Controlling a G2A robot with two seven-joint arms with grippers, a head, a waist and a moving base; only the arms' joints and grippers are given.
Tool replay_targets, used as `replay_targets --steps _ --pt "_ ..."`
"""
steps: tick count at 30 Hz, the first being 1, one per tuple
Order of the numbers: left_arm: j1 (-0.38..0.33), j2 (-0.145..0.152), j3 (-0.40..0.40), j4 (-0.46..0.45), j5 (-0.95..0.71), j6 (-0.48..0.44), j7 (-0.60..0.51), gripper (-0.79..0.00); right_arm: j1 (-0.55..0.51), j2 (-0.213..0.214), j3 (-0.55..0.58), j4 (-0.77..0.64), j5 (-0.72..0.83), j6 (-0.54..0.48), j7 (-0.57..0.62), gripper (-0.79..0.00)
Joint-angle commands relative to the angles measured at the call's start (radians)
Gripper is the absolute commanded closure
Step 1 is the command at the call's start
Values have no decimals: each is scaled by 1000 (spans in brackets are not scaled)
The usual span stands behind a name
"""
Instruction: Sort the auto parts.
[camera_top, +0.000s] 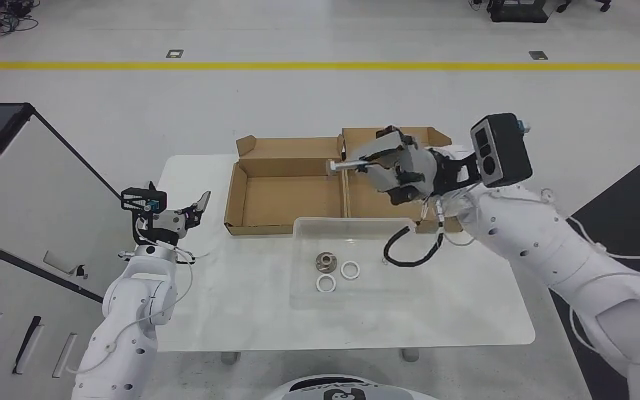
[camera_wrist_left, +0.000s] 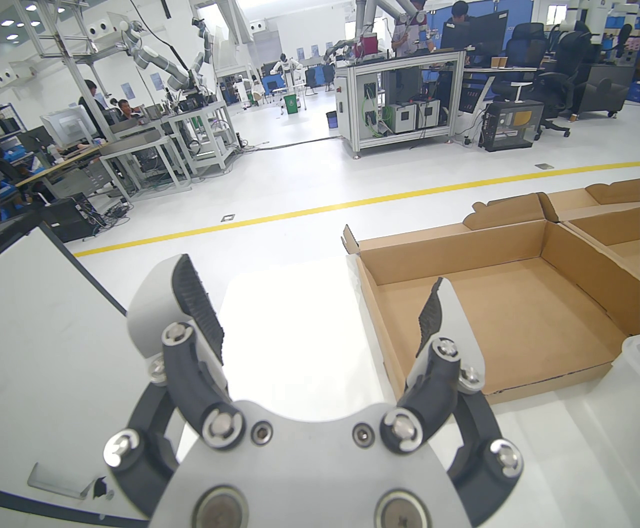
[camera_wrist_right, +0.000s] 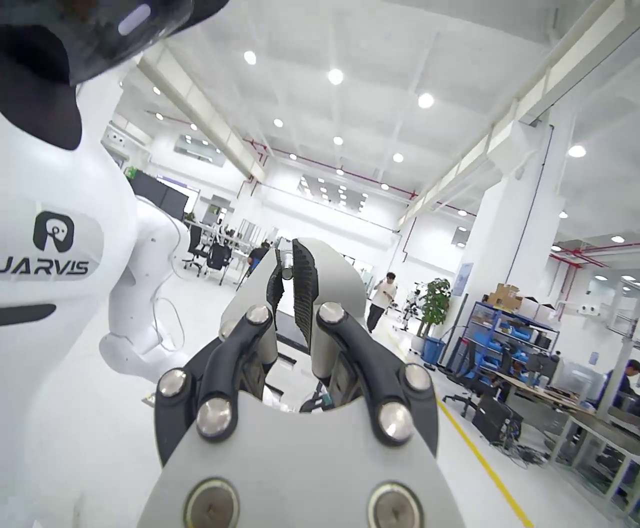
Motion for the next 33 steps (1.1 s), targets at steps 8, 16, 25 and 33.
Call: replay_targets --steps 8,16,25,33 --pt "0 0 0 0 0 0 0 -785 -129 -53 155 -81 222 -136 136 0" --pt "0 0 0 0 0 0 0 -785 -166 -85 149 -134 217 -144 145 0" --pt "0 0 0 0 0 0 0 -785 -166 -85 149 -134 217 -144 145 0" --pt "0 0 0 0 0 0 0 -785 -246 -104 158 -216 297 -131 155 0"
